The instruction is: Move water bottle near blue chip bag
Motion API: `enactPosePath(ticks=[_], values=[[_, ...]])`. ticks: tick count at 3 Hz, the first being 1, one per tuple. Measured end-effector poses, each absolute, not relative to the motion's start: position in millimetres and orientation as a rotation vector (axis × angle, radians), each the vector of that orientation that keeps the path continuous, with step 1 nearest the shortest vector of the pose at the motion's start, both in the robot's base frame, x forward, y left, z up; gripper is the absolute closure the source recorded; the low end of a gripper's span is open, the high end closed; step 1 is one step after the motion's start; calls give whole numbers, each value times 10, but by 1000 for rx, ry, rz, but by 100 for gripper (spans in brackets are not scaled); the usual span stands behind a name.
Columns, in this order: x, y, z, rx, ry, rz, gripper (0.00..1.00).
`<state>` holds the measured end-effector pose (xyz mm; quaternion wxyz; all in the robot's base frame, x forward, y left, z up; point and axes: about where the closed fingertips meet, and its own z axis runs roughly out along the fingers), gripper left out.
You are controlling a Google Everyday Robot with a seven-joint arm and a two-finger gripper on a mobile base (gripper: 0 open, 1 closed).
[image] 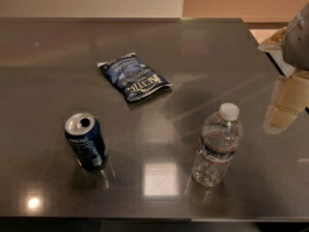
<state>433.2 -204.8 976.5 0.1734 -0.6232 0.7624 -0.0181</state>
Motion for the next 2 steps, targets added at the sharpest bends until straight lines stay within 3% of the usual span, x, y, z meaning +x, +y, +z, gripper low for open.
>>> enactPosePath(ticks=[2], values=[[4052, -1674, 9643, -1867, 1970, 284, 0]])
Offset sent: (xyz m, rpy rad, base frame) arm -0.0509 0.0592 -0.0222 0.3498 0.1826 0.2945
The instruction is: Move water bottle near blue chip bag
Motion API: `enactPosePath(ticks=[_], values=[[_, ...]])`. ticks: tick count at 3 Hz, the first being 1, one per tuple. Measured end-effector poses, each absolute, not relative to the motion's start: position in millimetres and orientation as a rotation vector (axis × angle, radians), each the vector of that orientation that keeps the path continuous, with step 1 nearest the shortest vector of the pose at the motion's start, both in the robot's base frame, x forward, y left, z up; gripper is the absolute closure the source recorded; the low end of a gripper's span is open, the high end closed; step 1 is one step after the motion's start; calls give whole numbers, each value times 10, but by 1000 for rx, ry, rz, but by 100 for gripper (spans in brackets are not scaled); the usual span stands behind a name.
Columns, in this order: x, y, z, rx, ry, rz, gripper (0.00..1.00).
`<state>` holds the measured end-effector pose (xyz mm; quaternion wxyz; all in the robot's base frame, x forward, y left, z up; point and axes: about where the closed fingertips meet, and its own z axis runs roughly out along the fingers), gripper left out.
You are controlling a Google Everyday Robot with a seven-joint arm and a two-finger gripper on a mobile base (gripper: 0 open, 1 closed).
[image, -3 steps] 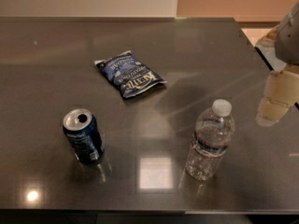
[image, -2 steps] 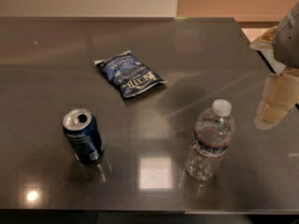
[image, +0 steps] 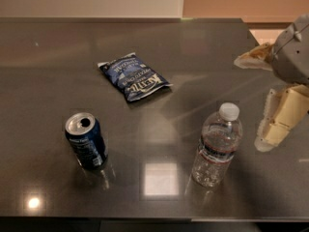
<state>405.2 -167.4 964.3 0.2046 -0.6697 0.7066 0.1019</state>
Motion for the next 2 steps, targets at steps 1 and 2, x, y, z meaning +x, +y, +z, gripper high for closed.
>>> enactPosePath(ticks=[1, 2], values=[[3877, -1497, 9580, -1881, 1882, 435, 0], [3748, -1348, 9490, -1892, 1798, 545, 0]])
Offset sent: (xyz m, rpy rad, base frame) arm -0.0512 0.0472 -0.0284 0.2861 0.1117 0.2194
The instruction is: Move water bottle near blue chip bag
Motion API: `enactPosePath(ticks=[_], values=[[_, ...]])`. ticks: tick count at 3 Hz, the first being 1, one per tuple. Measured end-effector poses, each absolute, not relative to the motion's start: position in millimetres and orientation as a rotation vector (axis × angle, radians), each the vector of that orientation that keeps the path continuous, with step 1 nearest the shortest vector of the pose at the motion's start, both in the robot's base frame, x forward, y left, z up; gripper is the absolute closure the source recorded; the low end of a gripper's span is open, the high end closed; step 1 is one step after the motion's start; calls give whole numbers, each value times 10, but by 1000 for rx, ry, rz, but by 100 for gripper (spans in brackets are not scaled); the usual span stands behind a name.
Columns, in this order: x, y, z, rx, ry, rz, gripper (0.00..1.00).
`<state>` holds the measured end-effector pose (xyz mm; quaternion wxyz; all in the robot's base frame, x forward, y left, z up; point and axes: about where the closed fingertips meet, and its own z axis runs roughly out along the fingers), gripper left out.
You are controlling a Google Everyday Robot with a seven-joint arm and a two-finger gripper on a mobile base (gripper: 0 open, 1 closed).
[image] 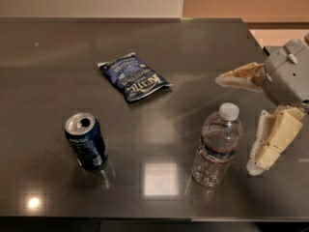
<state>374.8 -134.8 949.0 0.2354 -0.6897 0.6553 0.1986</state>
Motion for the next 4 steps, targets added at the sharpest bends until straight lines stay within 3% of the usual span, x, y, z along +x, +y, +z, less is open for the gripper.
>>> enactPosePath(ticks=[1, 4], values=[[3628, -1231, 9414, -1908, 1716, 624, 0], [3592, -1095, 9481, -1906, 1645, 675, 63]])
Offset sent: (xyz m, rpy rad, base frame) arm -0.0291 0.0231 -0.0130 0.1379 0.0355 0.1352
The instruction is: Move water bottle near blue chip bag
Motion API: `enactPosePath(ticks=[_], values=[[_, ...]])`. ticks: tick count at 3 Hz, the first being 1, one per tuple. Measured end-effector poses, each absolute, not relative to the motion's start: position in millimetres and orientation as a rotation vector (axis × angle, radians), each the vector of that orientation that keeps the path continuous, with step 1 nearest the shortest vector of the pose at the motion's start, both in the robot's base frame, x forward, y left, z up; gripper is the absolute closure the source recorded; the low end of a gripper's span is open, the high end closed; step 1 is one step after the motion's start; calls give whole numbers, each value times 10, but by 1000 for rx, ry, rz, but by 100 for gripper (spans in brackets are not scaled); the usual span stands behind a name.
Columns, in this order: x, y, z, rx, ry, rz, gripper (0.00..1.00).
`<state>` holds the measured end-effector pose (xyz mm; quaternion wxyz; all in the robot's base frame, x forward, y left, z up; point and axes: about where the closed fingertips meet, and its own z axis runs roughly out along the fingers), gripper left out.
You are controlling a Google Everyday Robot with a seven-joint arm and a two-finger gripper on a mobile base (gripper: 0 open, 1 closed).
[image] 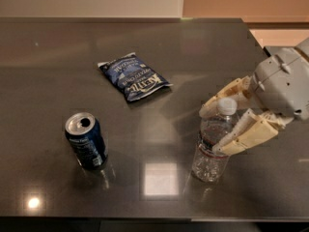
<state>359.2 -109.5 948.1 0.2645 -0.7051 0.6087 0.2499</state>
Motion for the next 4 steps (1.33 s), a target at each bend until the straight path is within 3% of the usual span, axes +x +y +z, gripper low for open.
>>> enactPosePath(ticks=[1, 2, 4], values=[[3800, -1078, 9602, -1880, 1678, 626, 87], [4176, -1036, 9746, -1822, 1698, 577, 100], [5242, -904, 9959, -1692, 1700, 557, 100]])
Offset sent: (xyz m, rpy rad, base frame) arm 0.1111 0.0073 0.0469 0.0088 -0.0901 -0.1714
